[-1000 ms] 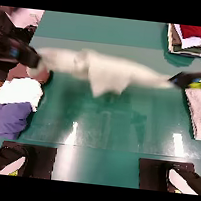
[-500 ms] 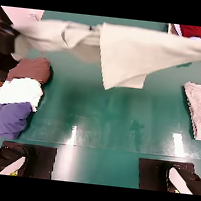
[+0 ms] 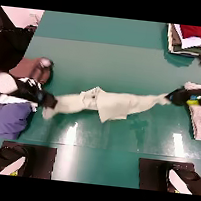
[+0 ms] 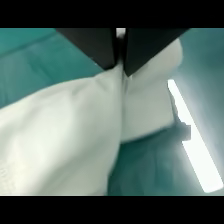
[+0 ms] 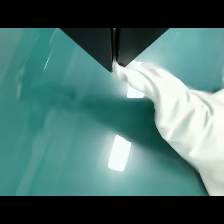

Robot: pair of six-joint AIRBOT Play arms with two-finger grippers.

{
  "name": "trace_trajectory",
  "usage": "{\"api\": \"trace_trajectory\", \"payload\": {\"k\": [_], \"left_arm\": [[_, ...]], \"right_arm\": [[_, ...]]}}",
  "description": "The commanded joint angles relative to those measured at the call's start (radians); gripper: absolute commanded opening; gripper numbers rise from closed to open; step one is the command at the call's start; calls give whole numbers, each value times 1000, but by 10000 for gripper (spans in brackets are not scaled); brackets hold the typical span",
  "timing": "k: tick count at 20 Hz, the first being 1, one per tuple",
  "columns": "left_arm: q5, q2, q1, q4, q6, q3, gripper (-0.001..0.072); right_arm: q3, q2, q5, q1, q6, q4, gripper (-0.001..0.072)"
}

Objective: Fold the shirts.

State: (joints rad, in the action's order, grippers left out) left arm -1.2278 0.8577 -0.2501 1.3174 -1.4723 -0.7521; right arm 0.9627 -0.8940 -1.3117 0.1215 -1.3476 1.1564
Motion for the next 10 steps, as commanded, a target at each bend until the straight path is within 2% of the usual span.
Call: {"api": "trace_trajectory", "payload": {"k": [1,3,5,7,10], "left_arm": [[-25,-1,-1,-141,68,221,29],[-76,-1,-1,-191,70,249,51],[-88,-1,-1,-242,67,246,618],[-90,-3,-1,-269,78,210,606],[-91,-3,-1,-267,93,24,606]], "right_arm": [[-137,0,8,14,1,-3,13],[-151,0,11,14,0,-4,13],[-151,0,14,14,0,-4,14],[-151,0,14,14,0,-4,14],[-151,0,19,14,-4,-4,14]]}}
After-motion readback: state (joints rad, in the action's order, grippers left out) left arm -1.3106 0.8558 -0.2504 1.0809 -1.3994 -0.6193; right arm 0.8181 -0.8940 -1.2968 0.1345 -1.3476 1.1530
